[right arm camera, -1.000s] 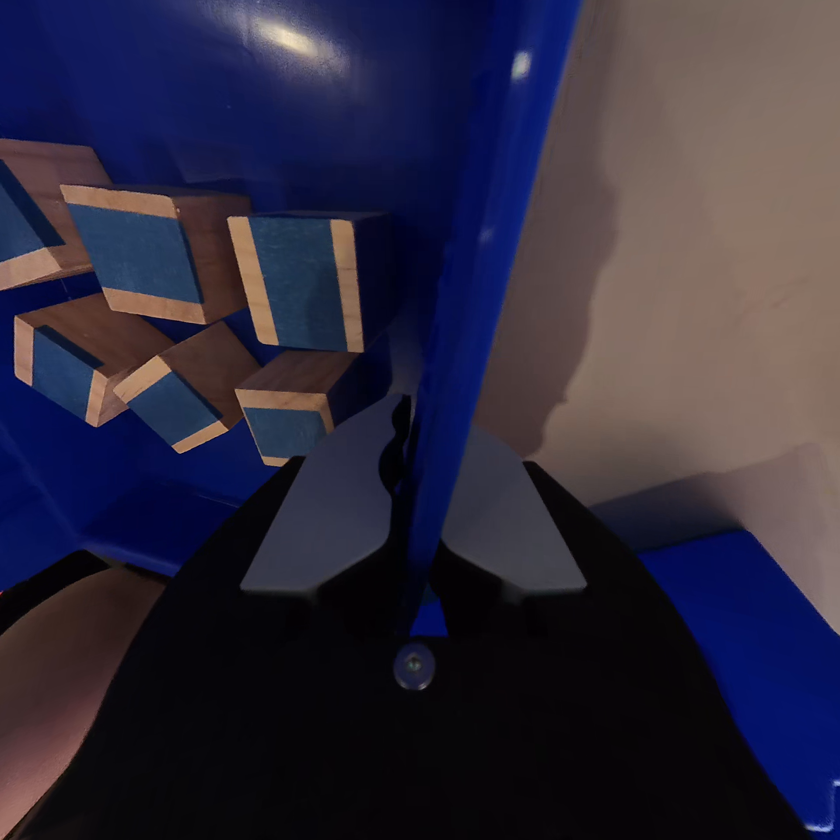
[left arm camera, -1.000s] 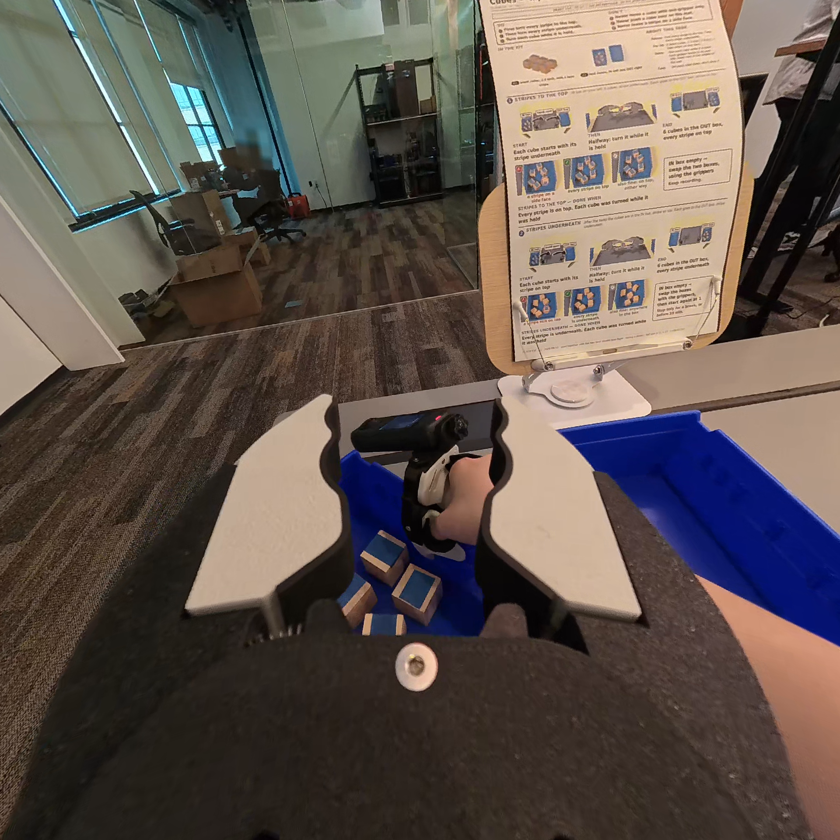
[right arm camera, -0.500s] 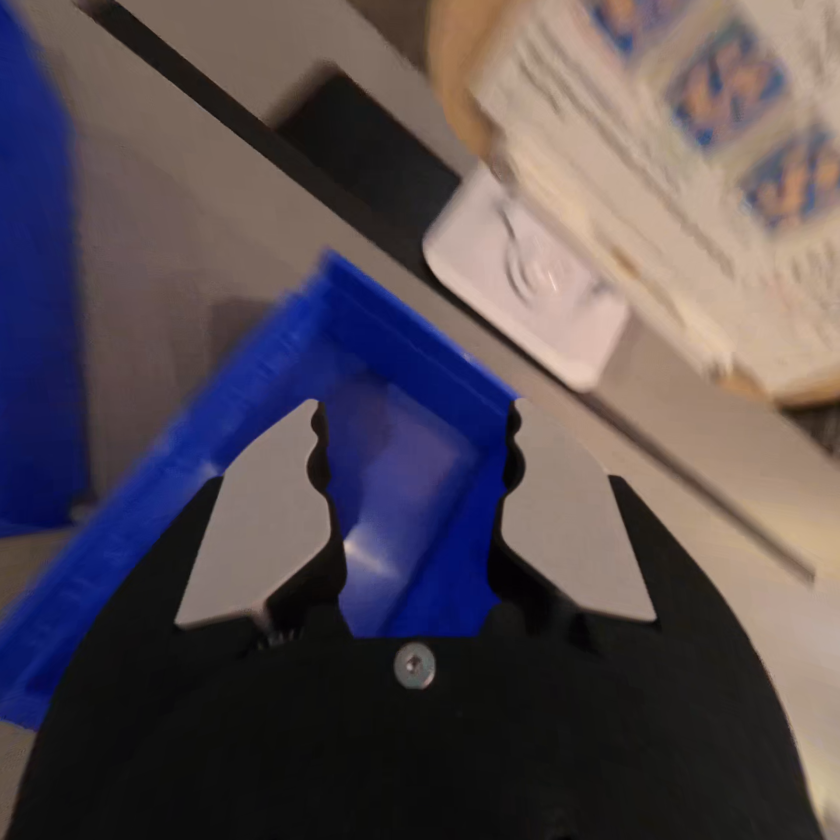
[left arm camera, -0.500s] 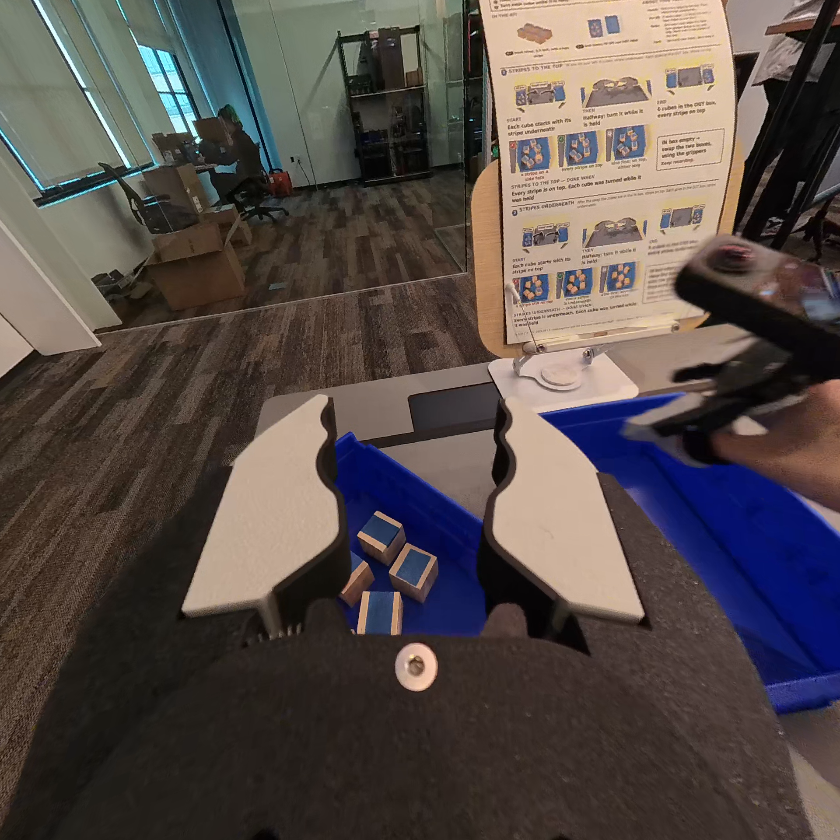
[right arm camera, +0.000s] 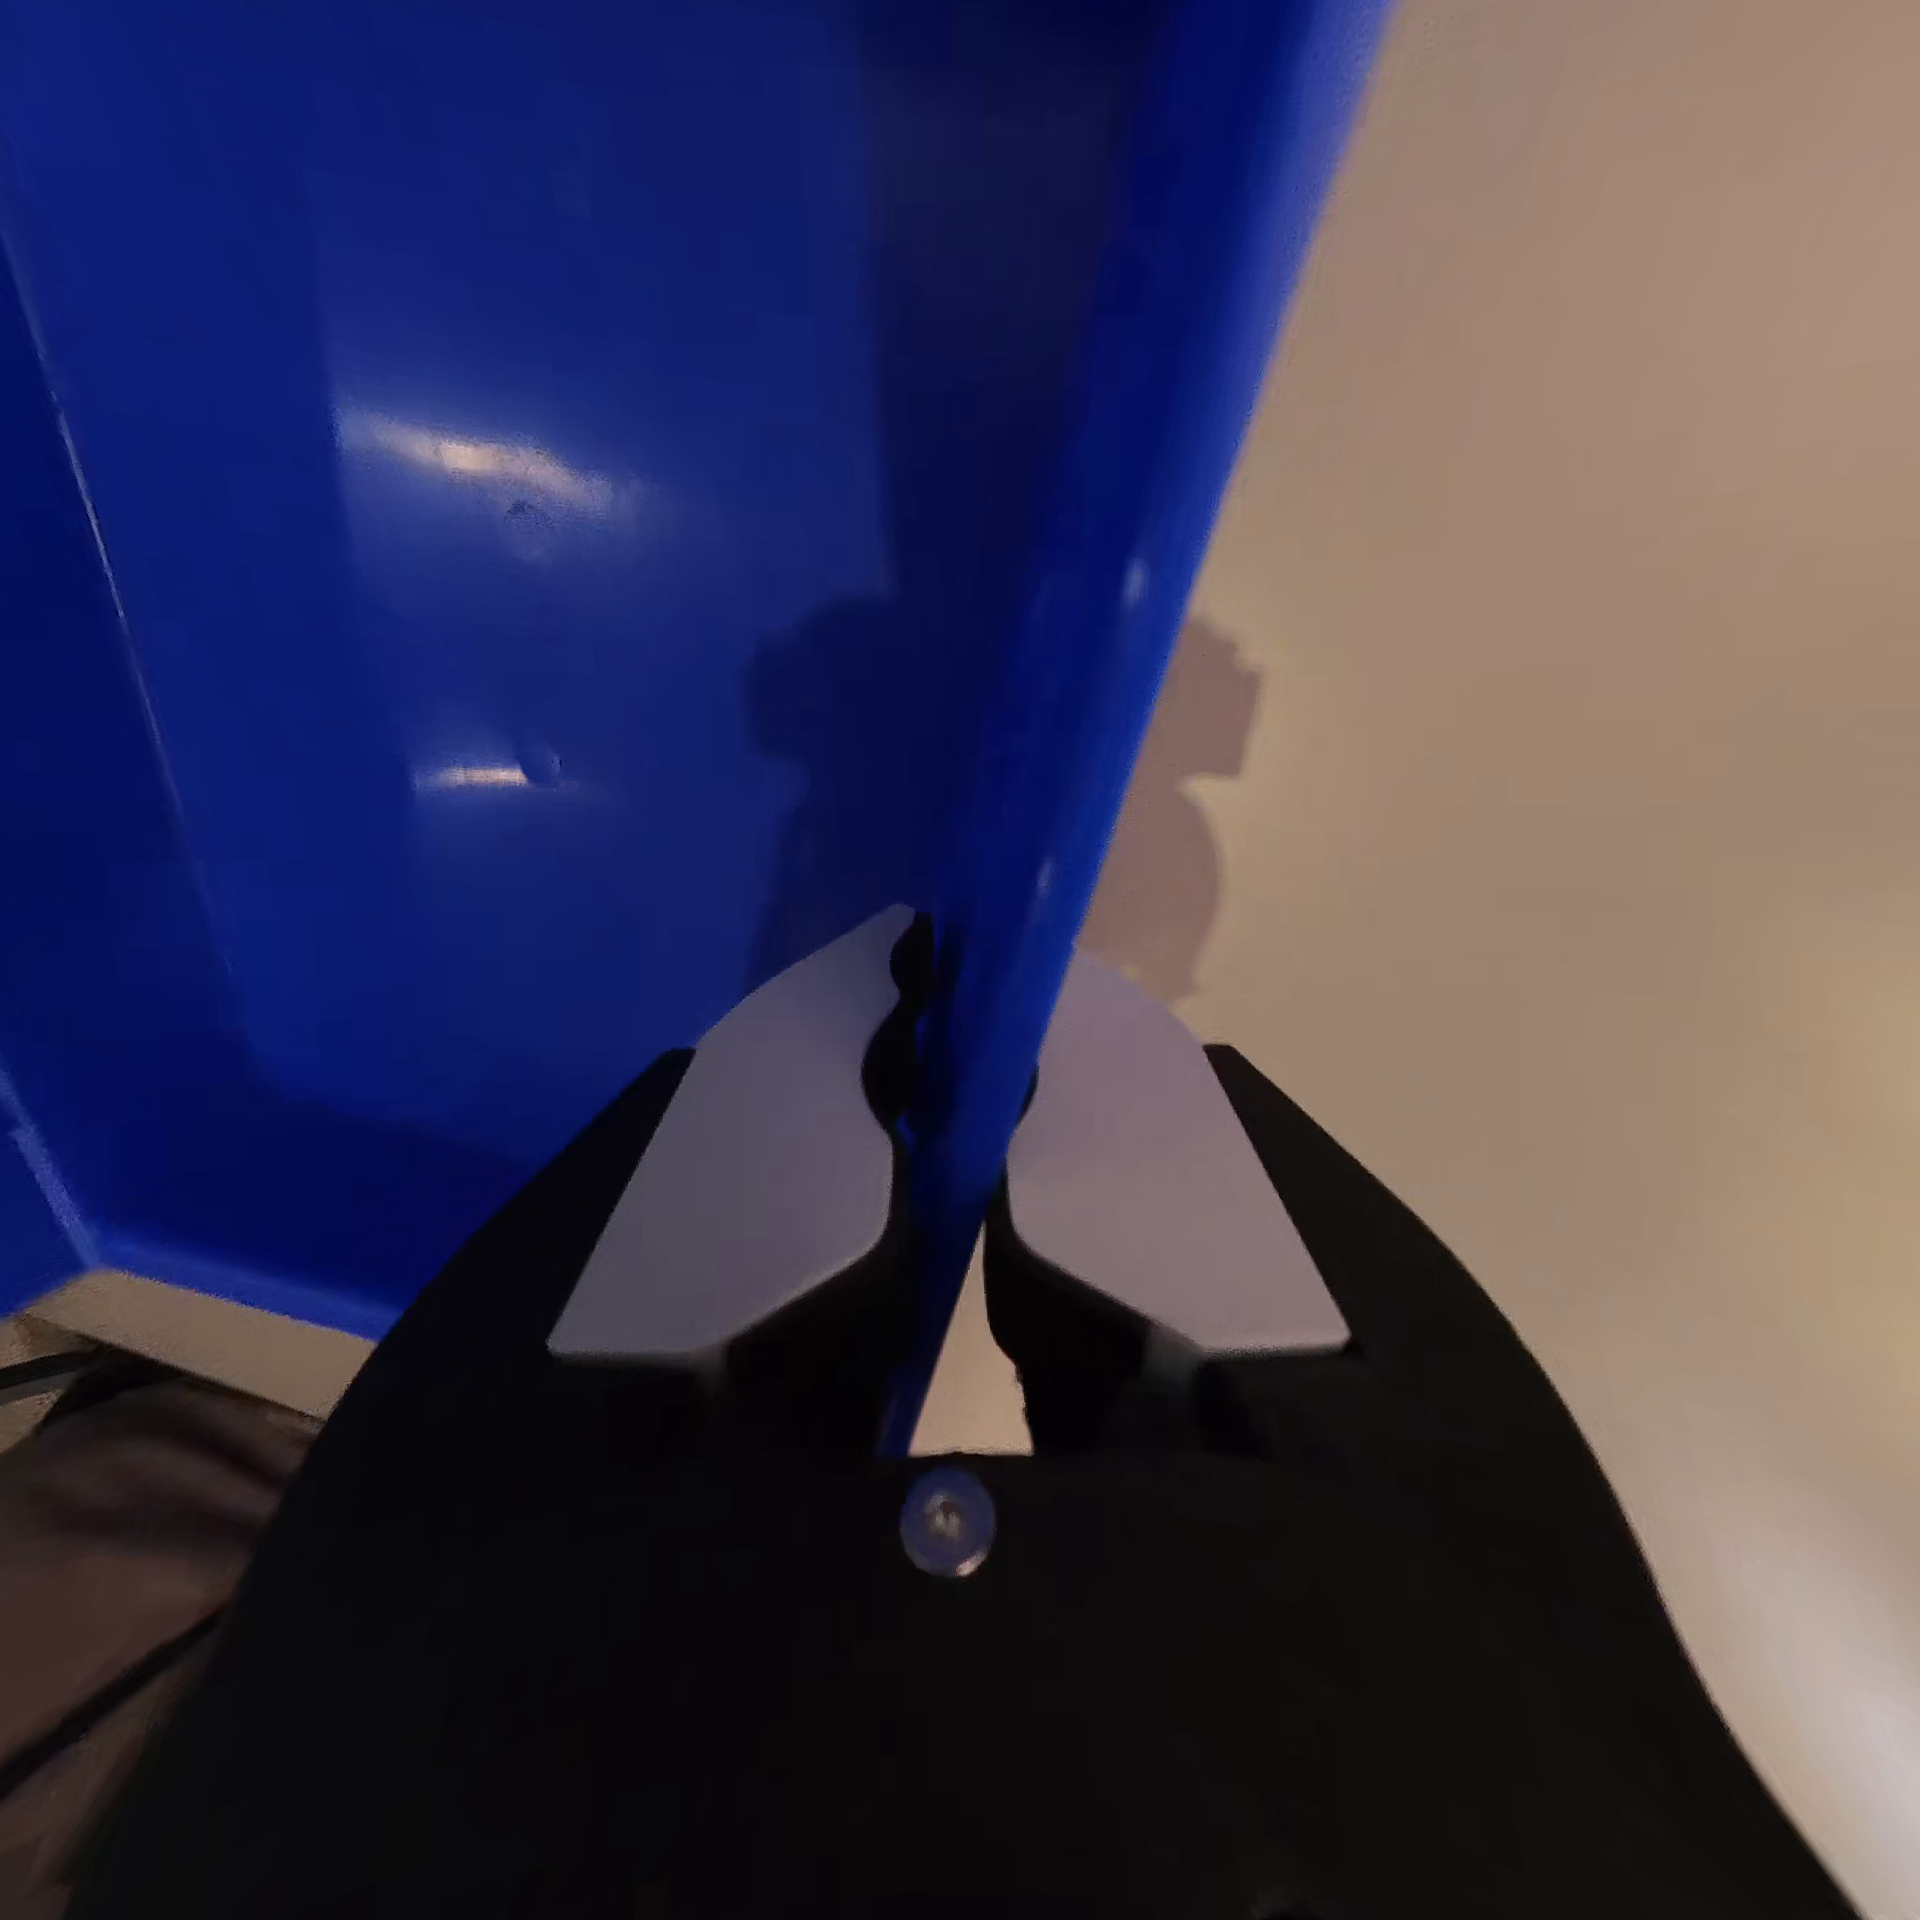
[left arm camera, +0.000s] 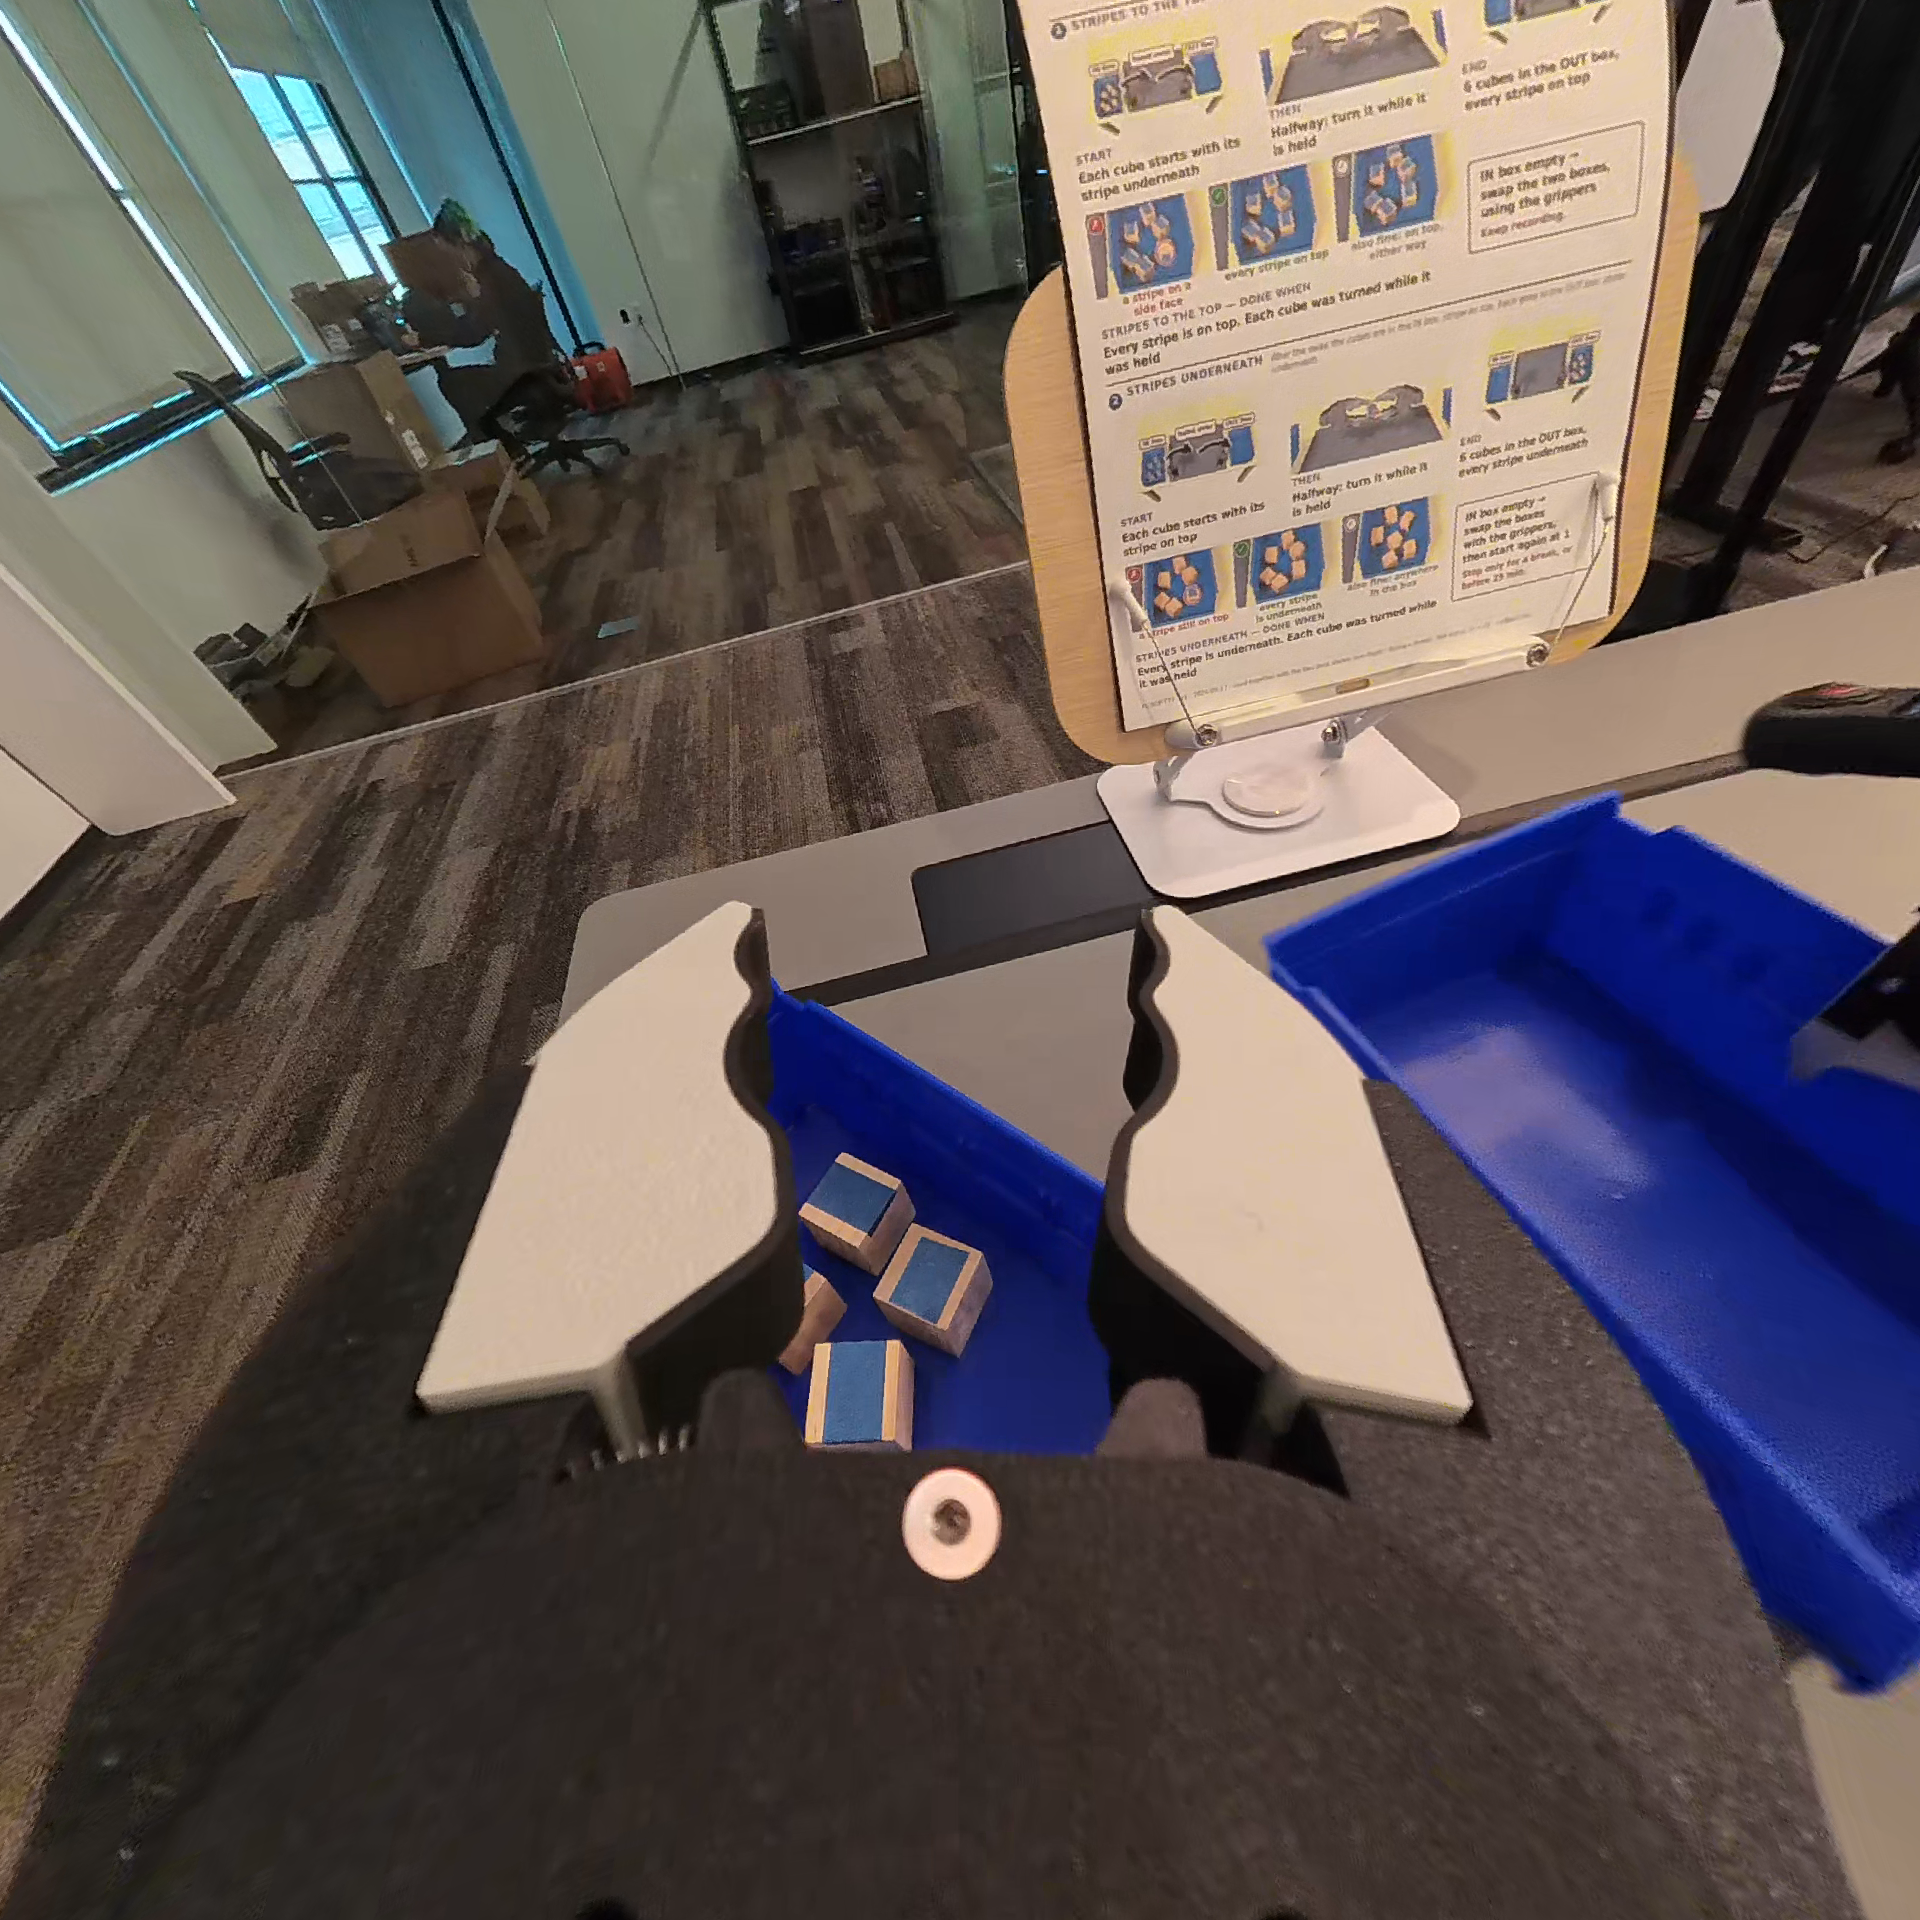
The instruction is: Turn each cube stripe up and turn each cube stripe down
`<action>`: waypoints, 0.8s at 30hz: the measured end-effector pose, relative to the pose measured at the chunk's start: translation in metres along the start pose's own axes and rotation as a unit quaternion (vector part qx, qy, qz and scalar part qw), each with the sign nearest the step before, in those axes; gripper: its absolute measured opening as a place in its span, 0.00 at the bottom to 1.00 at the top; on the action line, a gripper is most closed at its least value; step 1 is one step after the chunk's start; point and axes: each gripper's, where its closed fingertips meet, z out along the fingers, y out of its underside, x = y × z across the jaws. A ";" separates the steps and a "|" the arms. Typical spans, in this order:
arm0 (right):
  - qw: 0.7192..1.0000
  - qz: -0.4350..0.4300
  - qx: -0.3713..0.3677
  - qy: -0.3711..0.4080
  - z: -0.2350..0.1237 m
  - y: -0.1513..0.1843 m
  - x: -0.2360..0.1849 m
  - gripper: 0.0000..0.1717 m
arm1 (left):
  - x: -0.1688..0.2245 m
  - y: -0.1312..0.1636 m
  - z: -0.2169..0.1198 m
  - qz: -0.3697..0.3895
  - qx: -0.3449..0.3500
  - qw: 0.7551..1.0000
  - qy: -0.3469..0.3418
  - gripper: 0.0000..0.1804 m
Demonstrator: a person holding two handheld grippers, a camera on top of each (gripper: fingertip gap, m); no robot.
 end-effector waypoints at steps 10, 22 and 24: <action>0.994 0.108 0.018 0.006 -0.027 0.066 0.155 0.03 | 0.003 0.008 0.017 0.011 -0.029 0.999 -0.011 0.36; 0.980 0.198 0.035 0.008 -0.047 0.107 0.271 0.03 | -0.035 0.034 0.023 0.010 -0.095 0.992 -0.083 0.36; 0.977 0.208 0.037 0.008 -0.048 0.109 0.279 0.03 | -0.047 0.044 0.021 -0.006 -0.117 0.989 -0.091 0.36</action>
